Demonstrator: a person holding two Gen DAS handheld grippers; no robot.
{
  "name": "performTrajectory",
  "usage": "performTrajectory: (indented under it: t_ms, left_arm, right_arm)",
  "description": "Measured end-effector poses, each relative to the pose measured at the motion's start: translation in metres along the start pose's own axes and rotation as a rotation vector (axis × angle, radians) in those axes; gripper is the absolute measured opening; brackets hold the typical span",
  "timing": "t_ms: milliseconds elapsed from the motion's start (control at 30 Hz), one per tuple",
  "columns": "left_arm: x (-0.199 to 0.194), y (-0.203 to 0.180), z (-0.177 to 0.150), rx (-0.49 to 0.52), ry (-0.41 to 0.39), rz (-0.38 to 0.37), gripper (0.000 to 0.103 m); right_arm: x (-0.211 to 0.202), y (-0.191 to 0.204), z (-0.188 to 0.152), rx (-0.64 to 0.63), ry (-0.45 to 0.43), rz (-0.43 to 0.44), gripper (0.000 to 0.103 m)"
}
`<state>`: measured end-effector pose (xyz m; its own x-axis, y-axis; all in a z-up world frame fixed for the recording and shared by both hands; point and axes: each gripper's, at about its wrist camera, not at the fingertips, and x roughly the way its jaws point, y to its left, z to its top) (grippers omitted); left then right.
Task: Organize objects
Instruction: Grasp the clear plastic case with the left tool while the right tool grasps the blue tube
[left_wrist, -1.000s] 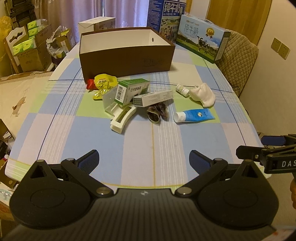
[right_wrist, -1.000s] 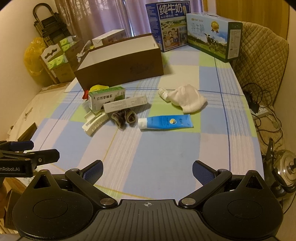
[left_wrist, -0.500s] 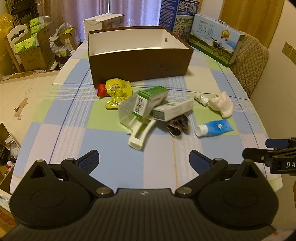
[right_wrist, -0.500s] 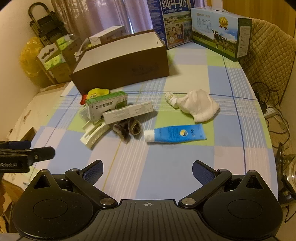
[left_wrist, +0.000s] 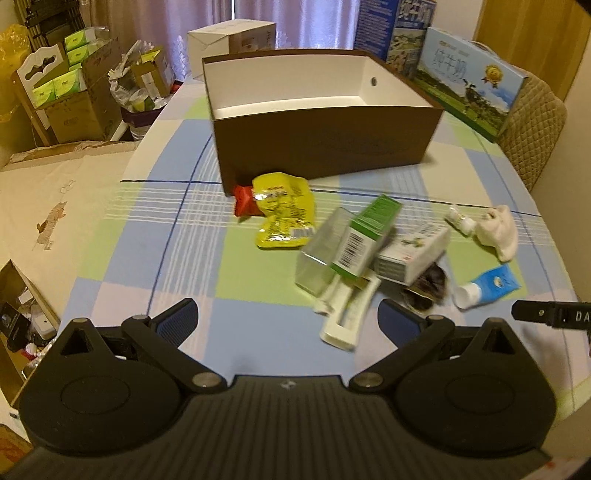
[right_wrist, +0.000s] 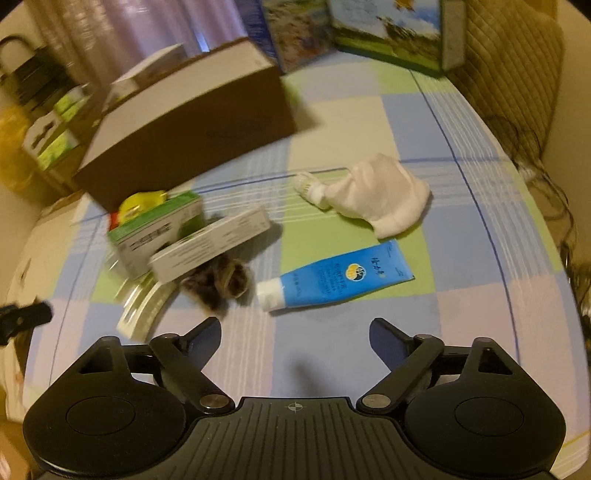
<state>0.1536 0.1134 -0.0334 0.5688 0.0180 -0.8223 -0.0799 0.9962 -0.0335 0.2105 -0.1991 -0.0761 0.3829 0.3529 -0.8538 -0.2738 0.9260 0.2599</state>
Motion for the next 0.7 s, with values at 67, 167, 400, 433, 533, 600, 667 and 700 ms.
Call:
performTrajectory:
  t_ms: [67,167,400,433,533,600,667,700]
  left_arm:
    - [0.010,0.007,0.005,0.001,0.011,0.005,0.102]
    - [0.022,0.016,0.013,0.006,0.018,0.002,0.102]
    - [0.047,0.031,0.032,0.028,0.032,-0.006,0.102]
    - [0.050,0.032,0.034,0.031,0.034,-0.008,0.102]
    - [0.059,0.037,0.041,0.043,0.037,-0.020,0.102]
    - [0.064,0.037,0.045,0.056,0.041,-0.034,0.102]
    - [0.067,0.037,0.049,0.074,0.044,-0.054,0.102]
    - [0.070,0.037,0.051,0.083,0.045,-0.068,0.102]
  right_arm:
    - [0.013,-0.004,0.004,0.065,0.010,-0.018,0.084]
    - [0.025,-0.009,0.012,0.158,0.008,-0.037,0.083]
    - [0.050,-0.007,0.030,0.298,0.004,-0.100,0.083]
    - [0.054,-0.005,0.032,0.306,0.003,-0.120,0.083]
    - [0.067,-0.002,0.033,0.316,0.018,-0.189,0.082]
    - [0.074,0.001,0.031,0.314,0.017,-0.214,0.082]
    - [0.078,0.008,0.029,0.252,0.008,-0.262,0.082]
    - [0.079,0.012,0.027,0.218,0.009,-0.286,0.081]
